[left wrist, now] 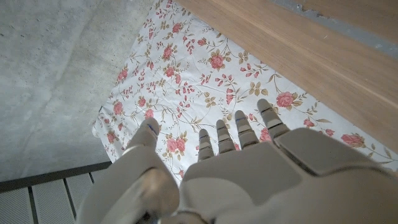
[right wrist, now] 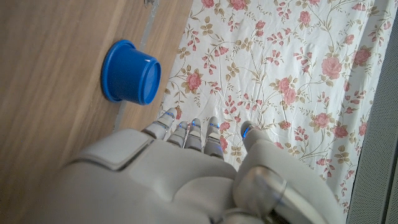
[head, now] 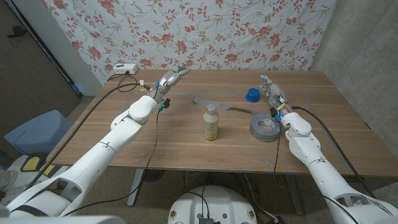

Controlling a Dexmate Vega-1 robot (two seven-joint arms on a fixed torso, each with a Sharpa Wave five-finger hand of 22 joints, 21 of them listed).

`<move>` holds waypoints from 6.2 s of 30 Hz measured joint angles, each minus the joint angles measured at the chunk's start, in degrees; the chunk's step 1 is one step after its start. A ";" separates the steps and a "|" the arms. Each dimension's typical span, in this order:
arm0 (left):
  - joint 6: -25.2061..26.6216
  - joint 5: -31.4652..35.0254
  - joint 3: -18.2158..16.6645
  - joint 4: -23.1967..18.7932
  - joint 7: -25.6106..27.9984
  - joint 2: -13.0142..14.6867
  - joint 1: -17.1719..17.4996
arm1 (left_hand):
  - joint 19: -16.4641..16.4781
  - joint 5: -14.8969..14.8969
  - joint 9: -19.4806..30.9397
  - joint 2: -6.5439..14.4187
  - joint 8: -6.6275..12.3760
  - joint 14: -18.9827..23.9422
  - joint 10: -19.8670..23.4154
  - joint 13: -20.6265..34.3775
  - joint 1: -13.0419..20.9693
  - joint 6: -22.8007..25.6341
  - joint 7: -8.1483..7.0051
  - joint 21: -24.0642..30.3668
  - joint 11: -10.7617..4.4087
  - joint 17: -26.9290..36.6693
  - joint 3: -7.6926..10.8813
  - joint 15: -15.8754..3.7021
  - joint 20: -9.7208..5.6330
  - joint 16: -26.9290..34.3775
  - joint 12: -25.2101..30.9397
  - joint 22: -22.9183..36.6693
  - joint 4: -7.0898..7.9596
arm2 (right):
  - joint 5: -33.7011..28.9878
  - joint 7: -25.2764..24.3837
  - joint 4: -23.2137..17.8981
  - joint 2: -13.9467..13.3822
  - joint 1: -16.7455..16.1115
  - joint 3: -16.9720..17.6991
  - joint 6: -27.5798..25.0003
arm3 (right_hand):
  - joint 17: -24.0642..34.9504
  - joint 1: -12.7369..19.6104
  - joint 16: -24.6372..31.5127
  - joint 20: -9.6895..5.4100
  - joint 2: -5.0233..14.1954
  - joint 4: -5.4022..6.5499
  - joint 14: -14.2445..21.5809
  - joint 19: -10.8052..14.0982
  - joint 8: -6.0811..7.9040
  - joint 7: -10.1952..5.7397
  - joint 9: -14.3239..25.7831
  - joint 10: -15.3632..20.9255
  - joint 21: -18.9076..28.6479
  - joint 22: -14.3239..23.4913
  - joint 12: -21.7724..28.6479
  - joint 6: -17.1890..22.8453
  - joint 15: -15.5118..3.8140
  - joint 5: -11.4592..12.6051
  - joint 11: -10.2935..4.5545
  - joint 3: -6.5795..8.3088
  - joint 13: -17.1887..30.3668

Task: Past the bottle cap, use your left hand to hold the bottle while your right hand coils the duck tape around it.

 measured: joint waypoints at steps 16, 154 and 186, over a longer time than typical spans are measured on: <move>9.38 10.17 4.74 -10.29 -7.70 4.70 -3.65 | 4.28 0.40 0.18 -2.76 -1.29 2.00 -0.13 0.40 3.67 -2.14 -1.29 1.66 1.13 0.26 -0.71 -0.33 -0.39 0.00 -0.68 0.55 -2.92 | -0.35 -1.59 -6.68 -0.19 -6.19 3.17 0.93 | 0.01 -0.01 0.00 0.00 0.00 -0.17 0.00 -0.01 0.00 -0.21 0.00 0.31 0.24 0.00 0.07 0.21 0.00 0.00 -0.31 -0.17 -0.01; 15.24 78.76 17.12 -40.41 -54.90 -2.42 0.48 | 38.56 3.35 2.13 -7.02 -1.29 17.58 5.48 7.90 27.95 -1.26 -3.41 10.51 4.92 2.64 -12.75 1.24 -0.08 0.69 1.49 -0.69 -1.17 | -0.62 -10.65 -19.38 0.36 -21.70 7.84 5.73 | 0.13 -1.03 0.39 0.44 -0.09 -0.86 1.95 0.78 0.00 0.41 -0.01 2.04 0.22 -0.01 0.05 1.63 1.34 0.00 0.20 -0.88 -0.02; 10.81 90.10 15.05 -36.93 -54.96 -5.38 6.09 | 46.18 1.57 2.65 -2.21 4.79 27.85 15.48 10.63 34.75 11.61 -3.07 10.98 2.65 2.99 -12.01 -3.99 -5.02 3.55 8.00 -0.68 -3.00 | -2.15 -12.51 -21.69 0.39 -22.47 7.49 4.16 | 0.13 -1.24 0.39 0.75 -0.32 -0.86 2.03 0.68 0.00 0.41 -0.01 2.46 0.22 -0.01 0.04 1.62 1.86 0.00 0.62 -0.88 -0.02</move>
